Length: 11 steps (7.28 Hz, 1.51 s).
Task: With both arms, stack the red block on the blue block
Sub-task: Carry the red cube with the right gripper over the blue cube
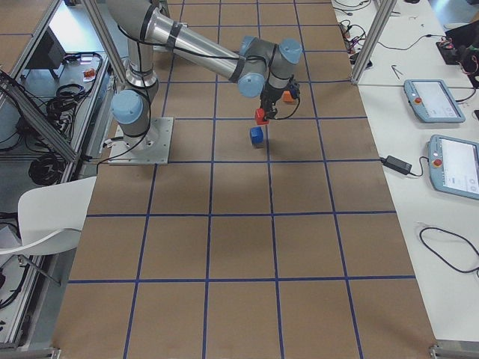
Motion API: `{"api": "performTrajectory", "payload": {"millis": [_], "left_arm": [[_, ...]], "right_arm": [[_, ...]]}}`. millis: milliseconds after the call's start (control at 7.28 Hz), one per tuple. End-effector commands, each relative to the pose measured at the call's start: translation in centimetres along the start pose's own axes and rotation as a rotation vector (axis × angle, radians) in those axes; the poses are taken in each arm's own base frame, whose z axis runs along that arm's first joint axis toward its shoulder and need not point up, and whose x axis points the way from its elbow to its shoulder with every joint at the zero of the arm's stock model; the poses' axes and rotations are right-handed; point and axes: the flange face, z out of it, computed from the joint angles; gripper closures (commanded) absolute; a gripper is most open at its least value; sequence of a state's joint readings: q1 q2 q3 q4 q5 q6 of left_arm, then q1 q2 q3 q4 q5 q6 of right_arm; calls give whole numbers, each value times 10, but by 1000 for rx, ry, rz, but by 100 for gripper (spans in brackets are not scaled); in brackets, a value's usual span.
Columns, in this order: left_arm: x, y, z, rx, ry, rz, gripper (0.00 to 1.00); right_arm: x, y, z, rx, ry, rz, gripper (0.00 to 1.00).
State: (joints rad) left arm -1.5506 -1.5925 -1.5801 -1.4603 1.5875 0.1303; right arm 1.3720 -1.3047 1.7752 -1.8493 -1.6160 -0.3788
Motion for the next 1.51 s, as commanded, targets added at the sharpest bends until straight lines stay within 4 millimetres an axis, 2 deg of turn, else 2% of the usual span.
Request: {"api": "performTrajectory", "payload": {"millis": [0, 275, 824, 962, 1099, 1237, 1374], "left_arm": [[0, 2, 0, -1, 0, 0, 0], [0, 1, 2, -3, 0, 3, 0], [0, -3, 2, -3, 8, 2, 0], [0, -3, 2, -3, 8, 2, 0], [0, -3, 4, -6, 8, -3, 0], [0, -3, 4, -6, 8, -3, 0], [0, -3, 5, -8, 7, -3, 0]], "right_arm": [[11, 11, 22, 45, 15, -9, 100], [6, 17, 29, 60, 17, -9, 100], [6, 18, 28, 65, 14, -9, 100], [5, 19, 30, 61, 12, -7, 82], [4, 20, 33, 55, 9, -8, 58], [4, 20, 33, 54, 11, -11, 43], [4, 20, 34, 53, 10, -10, 34]]}}
